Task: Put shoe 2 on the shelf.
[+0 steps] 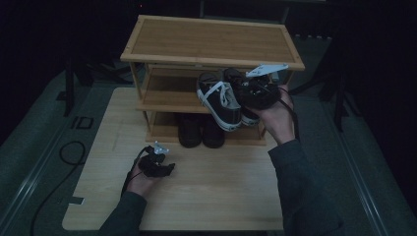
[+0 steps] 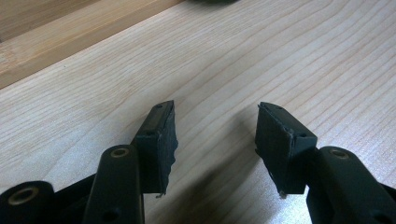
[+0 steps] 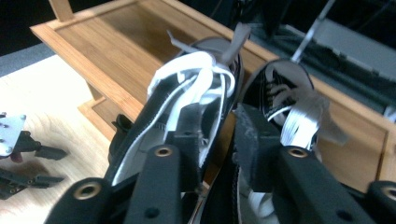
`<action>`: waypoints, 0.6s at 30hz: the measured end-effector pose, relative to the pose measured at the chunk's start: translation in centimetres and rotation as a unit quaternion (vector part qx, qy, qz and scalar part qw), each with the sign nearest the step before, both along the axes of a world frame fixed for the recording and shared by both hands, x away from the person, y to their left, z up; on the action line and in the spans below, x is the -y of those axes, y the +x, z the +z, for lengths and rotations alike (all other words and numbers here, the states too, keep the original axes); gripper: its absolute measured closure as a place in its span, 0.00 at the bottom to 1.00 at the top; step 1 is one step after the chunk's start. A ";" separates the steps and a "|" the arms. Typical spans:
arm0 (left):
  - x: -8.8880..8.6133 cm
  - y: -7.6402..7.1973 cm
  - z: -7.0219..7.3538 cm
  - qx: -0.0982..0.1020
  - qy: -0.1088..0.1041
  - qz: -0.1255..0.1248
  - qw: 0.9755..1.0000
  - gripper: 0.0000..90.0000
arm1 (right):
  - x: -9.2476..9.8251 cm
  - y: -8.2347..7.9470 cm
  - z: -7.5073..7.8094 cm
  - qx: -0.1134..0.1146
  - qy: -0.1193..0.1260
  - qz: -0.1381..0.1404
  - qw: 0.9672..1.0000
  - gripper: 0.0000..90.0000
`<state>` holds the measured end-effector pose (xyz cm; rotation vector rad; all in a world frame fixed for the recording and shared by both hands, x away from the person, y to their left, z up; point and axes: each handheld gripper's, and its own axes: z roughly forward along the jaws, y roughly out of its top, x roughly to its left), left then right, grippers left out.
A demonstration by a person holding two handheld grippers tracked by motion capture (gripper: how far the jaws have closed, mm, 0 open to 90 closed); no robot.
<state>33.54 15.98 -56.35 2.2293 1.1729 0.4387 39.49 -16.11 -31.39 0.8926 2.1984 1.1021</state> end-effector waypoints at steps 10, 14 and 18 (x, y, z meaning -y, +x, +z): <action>0.2 0.2 0.3 0.009 0.004 0.013 1.000 0.62 | 0.3 -0.9 0.1 0.003 0.001 0.036 0.999 0.99; 0.2 0.2 1.2 0.016 -0.013 0.014 1.000 0.64 | 0.8 -0.9 -0.1 0.001 0.005 0.048 0.999 1.00; 0.1 0.3 2.7 0.015 -0.025 0.007 1.000 0.66 | 1.2 -1.1 -0.2 0.006 0.012 0.063 0.998 1.00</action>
